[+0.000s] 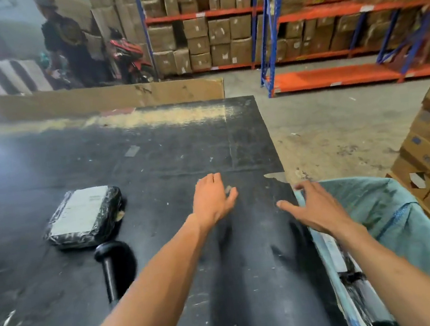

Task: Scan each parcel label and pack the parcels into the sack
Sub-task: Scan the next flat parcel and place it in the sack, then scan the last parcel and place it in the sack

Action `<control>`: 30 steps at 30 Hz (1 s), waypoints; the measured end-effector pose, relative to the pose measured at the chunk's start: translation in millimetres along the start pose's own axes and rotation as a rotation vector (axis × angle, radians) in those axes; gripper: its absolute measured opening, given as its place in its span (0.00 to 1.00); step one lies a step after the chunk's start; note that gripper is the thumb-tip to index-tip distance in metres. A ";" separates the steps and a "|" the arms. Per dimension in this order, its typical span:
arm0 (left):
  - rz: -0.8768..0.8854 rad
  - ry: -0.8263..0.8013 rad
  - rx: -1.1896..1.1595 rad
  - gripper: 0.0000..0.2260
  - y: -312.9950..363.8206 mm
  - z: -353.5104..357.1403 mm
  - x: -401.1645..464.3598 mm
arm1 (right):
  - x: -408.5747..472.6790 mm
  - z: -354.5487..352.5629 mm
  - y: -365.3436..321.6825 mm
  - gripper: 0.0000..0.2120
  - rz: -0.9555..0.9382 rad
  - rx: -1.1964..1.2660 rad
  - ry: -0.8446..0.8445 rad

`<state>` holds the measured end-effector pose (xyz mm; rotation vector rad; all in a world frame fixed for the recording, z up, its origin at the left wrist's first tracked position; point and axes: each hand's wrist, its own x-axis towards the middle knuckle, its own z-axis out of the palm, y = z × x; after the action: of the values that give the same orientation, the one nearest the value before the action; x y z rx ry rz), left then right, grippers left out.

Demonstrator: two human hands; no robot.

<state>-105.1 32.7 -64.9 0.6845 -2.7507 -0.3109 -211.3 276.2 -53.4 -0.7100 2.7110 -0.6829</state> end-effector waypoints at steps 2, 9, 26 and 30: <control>-0.061 0.030 0.036 0.25 -45.9 -24.5 -1.2 | 1.9 11.7 -42.9 0.43 -0.059 -0.004 -0.011; -0.266 0.068 0.104 0.26 -200.7 -97.2 -38.8 | -12.3 77.3 -185.6 0.44 -0.241 -0.002 -0.116; -0.680 -0.302 -0.187 0.55 -364.4 -119.7 -70.4 | -75.9 230.9 -341.1 0.44 -0.116 0.031 -0.429; -0.694 -0.363 -0.254 0.64 -378.9 -122.0 -65.7 | -78.5 236.5 -343.7 0.34 0.051 0.332 -0.499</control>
<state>150.3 -279.6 -69.7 1.6241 -2.6064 -0.9928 74.6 -36.9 -74.4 -0.6248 2.0931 -0.7944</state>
